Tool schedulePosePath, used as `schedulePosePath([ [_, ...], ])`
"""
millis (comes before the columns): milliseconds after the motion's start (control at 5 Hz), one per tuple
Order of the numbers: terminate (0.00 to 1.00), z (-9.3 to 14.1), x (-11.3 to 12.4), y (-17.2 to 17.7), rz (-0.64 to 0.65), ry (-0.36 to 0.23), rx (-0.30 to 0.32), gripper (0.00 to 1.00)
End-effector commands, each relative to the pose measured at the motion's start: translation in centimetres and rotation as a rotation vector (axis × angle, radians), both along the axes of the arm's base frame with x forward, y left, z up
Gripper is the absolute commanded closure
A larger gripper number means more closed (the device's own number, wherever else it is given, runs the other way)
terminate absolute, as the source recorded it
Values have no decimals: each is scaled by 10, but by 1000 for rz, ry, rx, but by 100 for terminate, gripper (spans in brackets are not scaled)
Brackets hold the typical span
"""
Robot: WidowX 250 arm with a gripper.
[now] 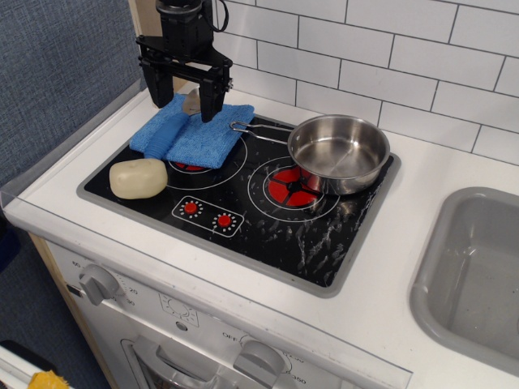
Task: Pick up the butter and put it in the pot on top of the stove.
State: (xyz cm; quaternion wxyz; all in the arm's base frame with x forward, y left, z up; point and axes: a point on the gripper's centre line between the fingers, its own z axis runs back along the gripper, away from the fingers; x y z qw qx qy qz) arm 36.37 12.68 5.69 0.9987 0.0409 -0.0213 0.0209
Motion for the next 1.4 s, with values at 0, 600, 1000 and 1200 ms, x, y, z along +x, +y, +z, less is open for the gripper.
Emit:
schedulePosePath([
  [0,0,0,0,0,0,0,0,0],
  [600,0,33,-77,12,-136,-53,-30,0],
  [1000,0,-3,-89,14,-137,44,-14,0],
  [1200,0,-18,-79,12,-105,75,-2,0],
])
